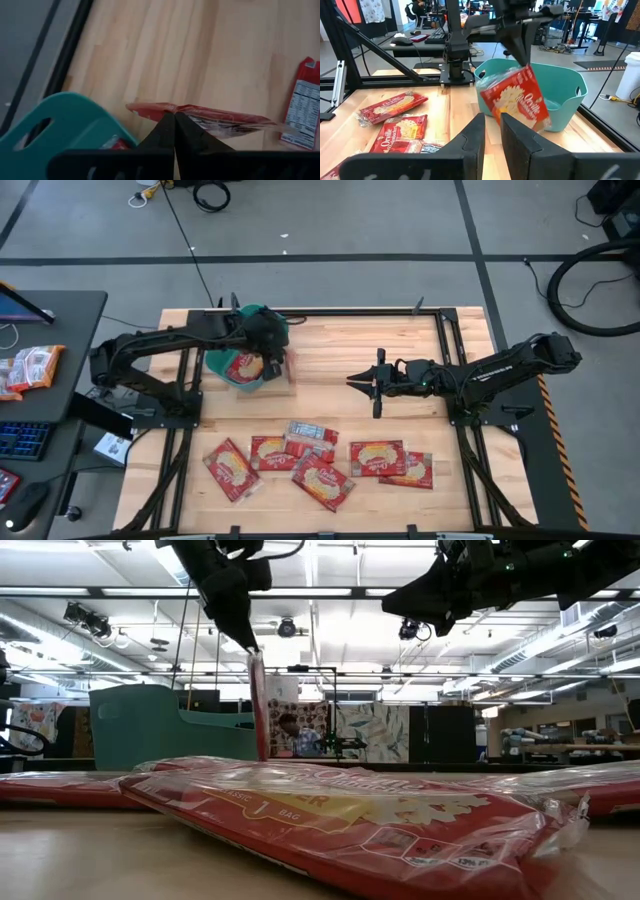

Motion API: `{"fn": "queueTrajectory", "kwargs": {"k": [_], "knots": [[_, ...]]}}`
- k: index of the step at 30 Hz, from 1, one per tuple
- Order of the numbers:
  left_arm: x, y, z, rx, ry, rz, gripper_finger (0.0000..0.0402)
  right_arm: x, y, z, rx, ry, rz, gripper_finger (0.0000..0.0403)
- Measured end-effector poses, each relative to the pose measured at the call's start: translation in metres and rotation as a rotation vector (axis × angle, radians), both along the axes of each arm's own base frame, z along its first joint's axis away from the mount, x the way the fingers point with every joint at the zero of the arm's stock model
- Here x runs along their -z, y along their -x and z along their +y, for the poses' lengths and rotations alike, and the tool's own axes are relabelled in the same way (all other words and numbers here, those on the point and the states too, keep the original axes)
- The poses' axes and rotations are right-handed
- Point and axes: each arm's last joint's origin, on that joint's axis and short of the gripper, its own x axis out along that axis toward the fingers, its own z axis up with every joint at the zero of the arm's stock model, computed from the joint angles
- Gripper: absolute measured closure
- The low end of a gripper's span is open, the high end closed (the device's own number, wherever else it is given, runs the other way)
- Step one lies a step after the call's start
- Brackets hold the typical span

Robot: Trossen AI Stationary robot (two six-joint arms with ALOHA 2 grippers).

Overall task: Sort popcorn bags into baskets
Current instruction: Put the red popcorn bag into the green bin

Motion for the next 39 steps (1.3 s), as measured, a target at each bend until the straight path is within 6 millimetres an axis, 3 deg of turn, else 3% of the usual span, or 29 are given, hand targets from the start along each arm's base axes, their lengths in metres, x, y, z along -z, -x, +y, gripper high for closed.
{"fn": "queueTrajectory", "kwargs": {"k": [24, 39], "knots": [[-0.050, 0.066, 0.029, -0.251, -0.208, -0.122, 0.0401, 0.000, 0.000, 0.000, 0.000, 0.000, 0.002, 0.0337], [-0.035, 0.080, 0.045, -0.370, -0.143, 0.028, 0.0401, 0.000, 0.000, 0.000, 0.000, 0.000, 0.001, 0.0337]]}}
